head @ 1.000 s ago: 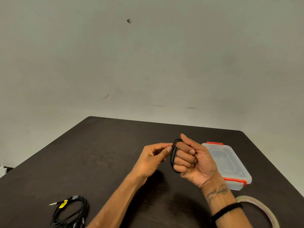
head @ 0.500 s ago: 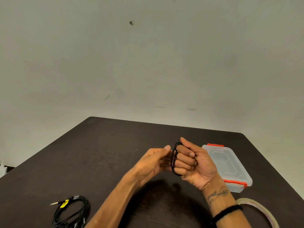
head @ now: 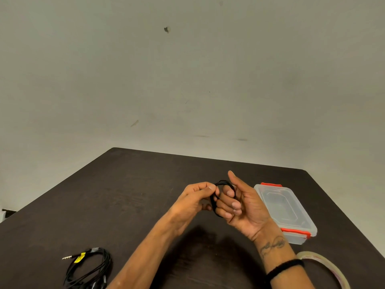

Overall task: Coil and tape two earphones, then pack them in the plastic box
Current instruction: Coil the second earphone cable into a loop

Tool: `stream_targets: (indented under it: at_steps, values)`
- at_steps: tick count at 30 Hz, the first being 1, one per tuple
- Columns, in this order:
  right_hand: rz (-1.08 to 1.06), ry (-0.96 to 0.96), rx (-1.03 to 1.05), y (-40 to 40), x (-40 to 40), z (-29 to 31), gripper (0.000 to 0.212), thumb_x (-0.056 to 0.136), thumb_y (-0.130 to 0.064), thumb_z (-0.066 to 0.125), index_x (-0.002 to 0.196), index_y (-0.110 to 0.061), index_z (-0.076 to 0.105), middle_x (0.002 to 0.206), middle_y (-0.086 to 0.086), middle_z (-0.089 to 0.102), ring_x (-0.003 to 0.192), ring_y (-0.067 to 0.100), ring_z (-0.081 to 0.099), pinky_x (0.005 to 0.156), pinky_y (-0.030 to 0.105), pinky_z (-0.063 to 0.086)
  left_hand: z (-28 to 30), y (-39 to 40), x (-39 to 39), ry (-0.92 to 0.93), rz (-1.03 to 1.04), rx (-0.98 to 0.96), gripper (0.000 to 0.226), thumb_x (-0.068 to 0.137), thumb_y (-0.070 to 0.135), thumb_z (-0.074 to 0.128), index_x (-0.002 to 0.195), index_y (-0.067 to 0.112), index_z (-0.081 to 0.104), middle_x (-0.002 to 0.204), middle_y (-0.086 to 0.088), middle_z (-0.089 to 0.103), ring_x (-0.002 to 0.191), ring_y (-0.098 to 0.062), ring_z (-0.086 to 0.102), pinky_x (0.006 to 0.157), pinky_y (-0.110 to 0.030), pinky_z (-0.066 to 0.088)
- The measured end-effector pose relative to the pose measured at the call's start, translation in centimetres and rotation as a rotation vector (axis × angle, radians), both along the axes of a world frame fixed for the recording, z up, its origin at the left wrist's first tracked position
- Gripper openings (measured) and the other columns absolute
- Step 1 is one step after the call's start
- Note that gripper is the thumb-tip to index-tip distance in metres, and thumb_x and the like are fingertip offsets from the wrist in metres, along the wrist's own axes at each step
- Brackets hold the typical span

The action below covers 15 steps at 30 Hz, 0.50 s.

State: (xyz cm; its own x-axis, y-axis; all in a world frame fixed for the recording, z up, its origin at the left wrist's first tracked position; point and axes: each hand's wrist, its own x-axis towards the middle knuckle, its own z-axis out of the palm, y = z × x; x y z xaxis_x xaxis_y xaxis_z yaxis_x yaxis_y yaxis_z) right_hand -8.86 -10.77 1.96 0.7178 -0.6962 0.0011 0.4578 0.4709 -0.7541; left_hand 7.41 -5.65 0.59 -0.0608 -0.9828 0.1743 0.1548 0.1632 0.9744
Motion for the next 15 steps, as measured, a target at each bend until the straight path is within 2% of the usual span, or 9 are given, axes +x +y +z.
stream_targets:
  at_steps: [3, 6, 9, 13, 15]
  values:
    - [-0.156, 0.094, -0.077, 0.1, 0.6, -0.1, 0.050, 0.098, -0.044, 0.062, 0.066, -0.006, 0.057, 0.043, 0.002, 0.047, 0.032, 0.007, 0.035, 0.040, 0.022, 0.031, -0.1, -0.1, -0.2, 0.077, -0.016, 0.044, 0.024, 0.098, 0.033, 0.055, 0.085, 0.018, 0.069, 0.094, -0.018, 0.060, 0.094, -0.031, 0.057, 0.081, -0.036, 0.046]
    - [-0.264, 0.139, -0.143, 0.3, 1.4, -0.4, 0.047, 0.092, -0.043, 0.070, 0.070, -0.003, 0.060, 0.051, 0.006, 0.053, 0.036, 0.007, 0.037, 0.042, 0.021, 0.030, -0.5, -0.5, -0.2, 0.138, -0.005, 0.090, 0.028, 0.100, 0.031, 0.052, 0.077, 0.020, 0.064, 0.092, -0.013, 0.061, 0.093, -0.031, 0.059, 0.089, -0.043, 0.046]
    - [-0.272, 0.129, -0.174, 0.6, 1.8, -0.4, 0.039, 0.093, -0.038, 0.071, 0.074, -0.005, 0.065, 0.059, 0.009, 0.057, 0.042, 0.008, 0.041, 0.045, 0.022, 0.036, -0.6, -0.6, 0.1, 0.185, 0.009, 0.109, 0.030, 0.102, 0.027, 0.046, 0.076, 0.018, 0.058, 0.089, -0.014, 0.064, 0.091, -0.037, 0.063, 0.100, -0.055, 0.046]
    - [-0.167, 0.124, -0.182, 0.6, 1.1, 0.1, 0.029, 0.096, -0.029, 0.067, 0.085, -0.003, 0.071, 0.071, 0.014, 0.064, 0.051, 0.013, 0.053, 0.059, 0.028, 0.048, 0.0, -0.3, 0.1, 0.225, 0.036, 0.125, 0.029, 0.101, 0.020, 0.041, 0.075, 0.017, 0.053, 0.077, -0.008, 0.062, 0.076, -0.028, 0.067, 0.093, -0.048, 0.048]
    - [-0.221, 0.181, -0.270, 0.4, 0.8, -0.2, 0.027, 0.097, -0.024, 0.068, 0.088, 0.000, 0.074, 0.079, 0.018, 0.069, 0.060, 0.016, 0.059, 0.065, 0.028, 0.052, -0.1, -0.4, -0.1, 0.185, 0.063, 0.123, 0.031, 0.100, 0.021, 0.042, 0.072, 0.020, 0.055, 0.075, -0.005, 0.059, 0.075, -0.024, 0.062, 0.092, -0.048, 0.044]
